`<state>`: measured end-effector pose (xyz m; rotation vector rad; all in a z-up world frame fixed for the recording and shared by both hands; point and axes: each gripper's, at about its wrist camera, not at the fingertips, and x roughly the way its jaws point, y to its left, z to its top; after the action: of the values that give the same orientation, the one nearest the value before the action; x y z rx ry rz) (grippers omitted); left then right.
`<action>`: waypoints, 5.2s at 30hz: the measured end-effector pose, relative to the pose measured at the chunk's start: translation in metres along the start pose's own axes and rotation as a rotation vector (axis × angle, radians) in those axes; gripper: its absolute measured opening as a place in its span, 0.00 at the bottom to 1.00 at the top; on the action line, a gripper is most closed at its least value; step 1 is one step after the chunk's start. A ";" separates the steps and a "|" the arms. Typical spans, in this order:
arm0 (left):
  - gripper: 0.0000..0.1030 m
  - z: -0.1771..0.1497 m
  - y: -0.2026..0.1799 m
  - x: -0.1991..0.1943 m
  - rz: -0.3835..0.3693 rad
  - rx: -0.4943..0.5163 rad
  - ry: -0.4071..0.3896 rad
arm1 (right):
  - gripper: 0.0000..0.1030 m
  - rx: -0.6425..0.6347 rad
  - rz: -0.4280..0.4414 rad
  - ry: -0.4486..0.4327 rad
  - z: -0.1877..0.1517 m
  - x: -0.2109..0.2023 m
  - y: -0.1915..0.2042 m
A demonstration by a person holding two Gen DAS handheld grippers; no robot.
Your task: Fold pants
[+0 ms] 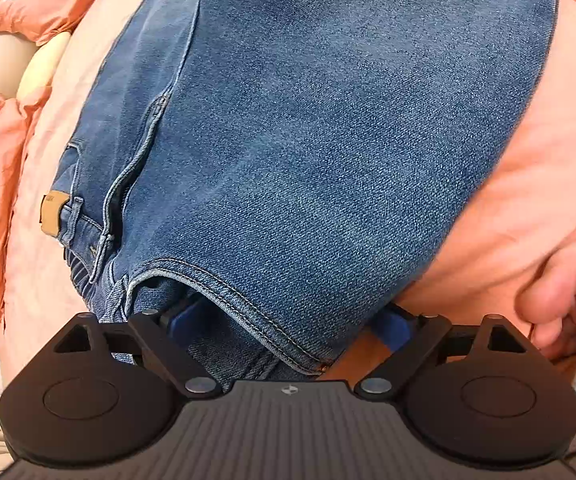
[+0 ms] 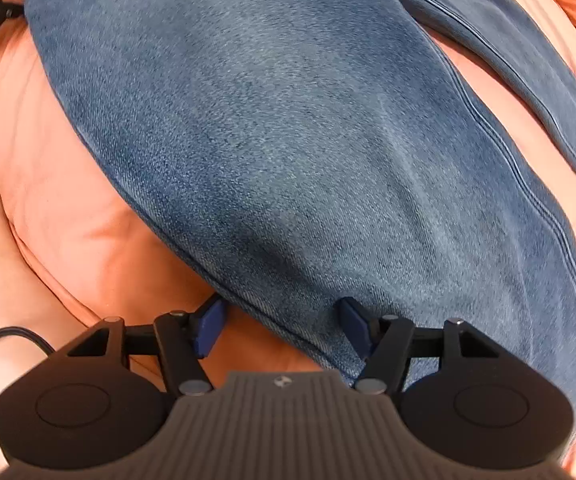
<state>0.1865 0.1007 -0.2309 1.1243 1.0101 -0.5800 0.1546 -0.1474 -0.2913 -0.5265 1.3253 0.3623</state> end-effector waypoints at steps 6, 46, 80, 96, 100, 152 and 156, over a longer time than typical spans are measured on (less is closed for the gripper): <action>0.60 0.001 -0.014 -0.014 0.059 0.003 -0.011 | 0.26 -0.008 -0.060 -0.047 -0.011 -0.010 0.010; 0.28 0.154 0.215 0.046 0.173 -0.449 0.020 | 0.01 -0.050 -0.469 -0.291 0.244 -0.020 -0.195; 0.79 0.077 0.229 0.034 0.195 -0.554 -0.041 | 0.41 0.174 -0.302 -0.426 0.258 -0.039 -0.195; 0.69 0.010 0.115 0.017 0.297 -0.240 0.013 | 0.35 0.227 0.251 -0.499 0.176 -0.066 -0.004; 0.58 0.013 0.144 0.018 0.228 -0.454 -0.059 | 0.41 0.226 0.172 -0.557 0.201 -0.051 0.004; 0.39 0.201 0.147 0.062 0.154 -0.643 0.100 | 0.39 0.898 -0.114 -0.407 -0.061 -0.044 -0.476; 0.39 0.209 0.156 0.077 0.161 -0.655 0.115 | 0.38 0.932 -0.072 -0.412 -0.055 -0.021 -0.501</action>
<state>0.4238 -0.0297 -0.2094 0.6473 1.0876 -0.0355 0.3733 -0.5932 -0.2014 0.2770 0.9316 -0.2157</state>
